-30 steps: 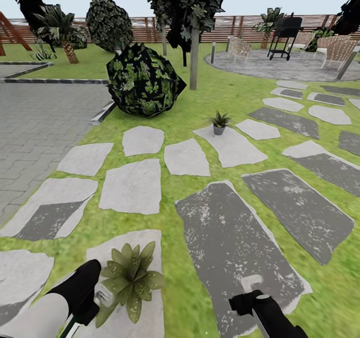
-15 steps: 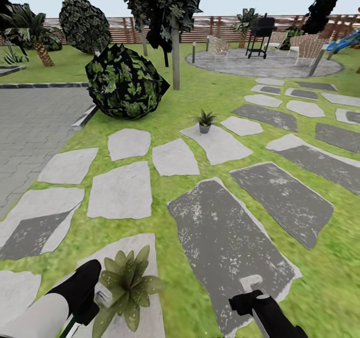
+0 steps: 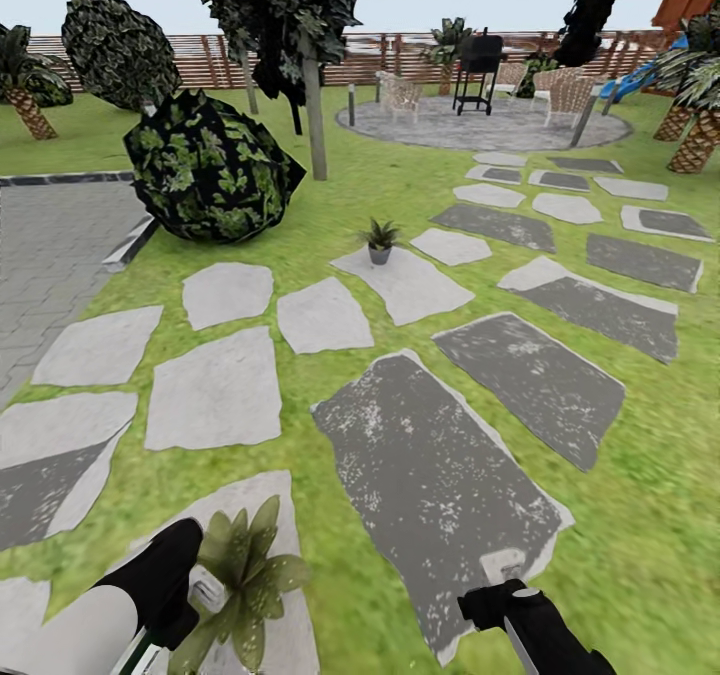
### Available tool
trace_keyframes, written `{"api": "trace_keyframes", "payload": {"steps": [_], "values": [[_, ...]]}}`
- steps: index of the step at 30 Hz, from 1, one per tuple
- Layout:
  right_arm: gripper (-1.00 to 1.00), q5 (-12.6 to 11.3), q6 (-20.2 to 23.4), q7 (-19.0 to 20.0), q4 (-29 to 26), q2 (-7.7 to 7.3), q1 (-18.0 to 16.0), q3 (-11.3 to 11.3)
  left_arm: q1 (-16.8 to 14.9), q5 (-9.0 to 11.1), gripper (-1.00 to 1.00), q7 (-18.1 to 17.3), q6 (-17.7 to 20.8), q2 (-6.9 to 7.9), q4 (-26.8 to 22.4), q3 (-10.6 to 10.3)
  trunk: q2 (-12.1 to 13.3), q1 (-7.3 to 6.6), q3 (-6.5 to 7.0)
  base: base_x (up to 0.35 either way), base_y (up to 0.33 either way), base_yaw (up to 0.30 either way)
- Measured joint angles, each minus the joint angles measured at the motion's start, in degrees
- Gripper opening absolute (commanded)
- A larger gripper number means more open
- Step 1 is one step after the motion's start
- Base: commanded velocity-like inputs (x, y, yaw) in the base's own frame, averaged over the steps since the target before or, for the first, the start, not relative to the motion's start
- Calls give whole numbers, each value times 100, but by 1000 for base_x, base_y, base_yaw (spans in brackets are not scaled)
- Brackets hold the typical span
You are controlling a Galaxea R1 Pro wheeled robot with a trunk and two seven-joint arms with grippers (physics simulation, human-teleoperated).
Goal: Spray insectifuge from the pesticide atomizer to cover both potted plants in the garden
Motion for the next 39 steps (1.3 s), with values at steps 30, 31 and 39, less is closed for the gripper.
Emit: {"api": "trace_keyframes", "payload": {"steps": [30, 31, 39], "values": [[100, 0, 0, 0, 0, 0, 0, 0, 0, 0, -100, 7, -1, 0, 0, -9, 0, 0, 0, -100, 96, -132], [100, -1, 0, 0, 0, 0, 0, 0, 0, 0, -100, 8, 0, 0, 0, -9, 0, 0, 0, -219, 203, 0], [100, -2, -1, 0, -1, 0, 0, 1, 0, 0, -100, 7, 1, 0, 0, -9, 0, 1, 0, -250, 238, 0]]}}
